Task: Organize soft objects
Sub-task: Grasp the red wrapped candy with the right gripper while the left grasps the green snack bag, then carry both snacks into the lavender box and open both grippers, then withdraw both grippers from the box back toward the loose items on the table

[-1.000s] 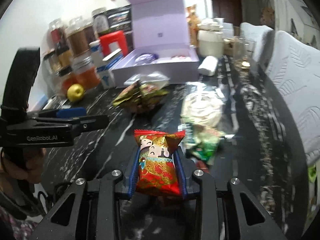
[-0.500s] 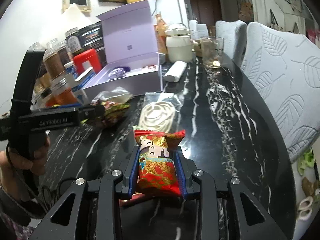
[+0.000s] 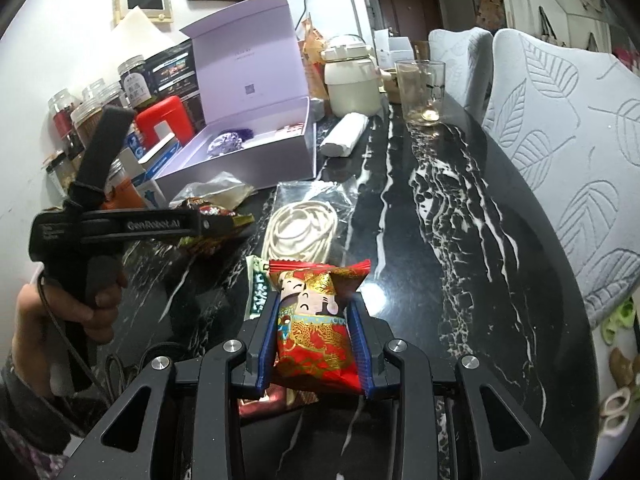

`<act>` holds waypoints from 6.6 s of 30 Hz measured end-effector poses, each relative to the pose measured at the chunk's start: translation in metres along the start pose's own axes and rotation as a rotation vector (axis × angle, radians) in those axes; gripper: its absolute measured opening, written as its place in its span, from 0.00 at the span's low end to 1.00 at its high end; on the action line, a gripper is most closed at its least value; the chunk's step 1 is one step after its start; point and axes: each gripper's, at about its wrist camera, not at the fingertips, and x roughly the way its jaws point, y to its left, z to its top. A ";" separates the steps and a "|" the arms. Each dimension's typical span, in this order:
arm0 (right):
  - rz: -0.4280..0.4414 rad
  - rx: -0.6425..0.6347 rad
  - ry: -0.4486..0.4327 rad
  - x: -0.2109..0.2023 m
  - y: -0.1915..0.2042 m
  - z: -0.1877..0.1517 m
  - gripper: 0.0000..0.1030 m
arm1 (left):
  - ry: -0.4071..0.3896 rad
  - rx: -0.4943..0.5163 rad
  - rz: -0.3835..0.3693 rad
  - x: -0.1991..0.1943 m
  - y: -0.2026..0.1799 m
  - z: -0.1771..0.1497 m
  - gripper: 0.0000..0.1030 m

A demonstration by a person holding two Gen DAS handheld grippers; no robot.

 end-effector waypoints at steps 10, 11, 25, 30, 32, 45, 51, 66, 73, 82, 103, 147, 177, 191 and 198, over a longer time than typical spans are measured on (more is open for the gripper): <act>0.017 0.021 0.007 0.000 -0.004 -0.002 0.32 | -0.067 0.037 -0.035 -0.007 -0.004 -0.008 0.63; 0.019 0.021 0.005 0.000 -0.003 -0.002 0.32 | -0.071 0.052 -0.030 -0.008 -0.006 -0.009 0.62; 0.031 0.003 -0.016 -0.010 0.009 -0.009 0.32 | -0.103 0.060 -0.082 -0.047 -0.002 -0.037 0.58; 0.043 -0.006 -0.028 -0.016 0.019 -0.013 0.32 | -0.110 0.059 -0.091 -0.062 0.003 -0.052 0.58; 0.051 -0.013 -0.030 -0.018 0.024 -0.015 0.32 | -0.116 0.059 -0.091 -0.068 0.005 -0.058 0.58; 0.116 -0.054 -0.060 -0.032 0.061 -0.028 0.32 | -0.198 0.044 -0.047 -0.122 0.025 -0.089 0.58; 0.182 -0.083 -0.065 -0.030 0.080 -0.024 0.32 | -0.259 0.018 -0.028 -0.149 0.036 -0.093 0.58; 0.262 -0.213 -0.173 -0.042 0.120 0.039 0.32 | -0.438 0.019 -0.035 -0.199 0.045 -0.050 0.58; 0.235 -0.255 -0.226 -0.047 0.120 0.087 0.32 | -0.506 0.033 -0.051 -0.208 0.041 -0.016 0.58; 0.211 -0.251 -0.269 -0.037 0.108 0.139 0.32 | -0.570 0.053 -0.084 -0.197 0.036 0.039 0.58; 0.170 -0.242 -0.294 0.045 0.079 0.243 0.32 | -0.595 0.077 -0.001 -0.138 0.038 0.150 0.58; 0.087 -0.154 -0.087 0.173 0.035 0.278 0.59 | -0.333 0.079 0.249 -0.012 0.056 0.222 0.83; 0.092 -0.192 -0.272 0.016 0.067 0.263 0.63 | -0.521 0.127 0.218 -0.157 0.011 0.170 0.86; 0.083 -0.215 -0.345 -0.062 0.084 0.219 0.74 | -0.567 0.166 0.162 -0.208 -0.007 0.114 0.90; 0.043 -0.241 -0.366 -0.088 0.093 0.186 0.87 | -0.554 0.186 0.173 -0.213 -0.014 0.081 1.00</act>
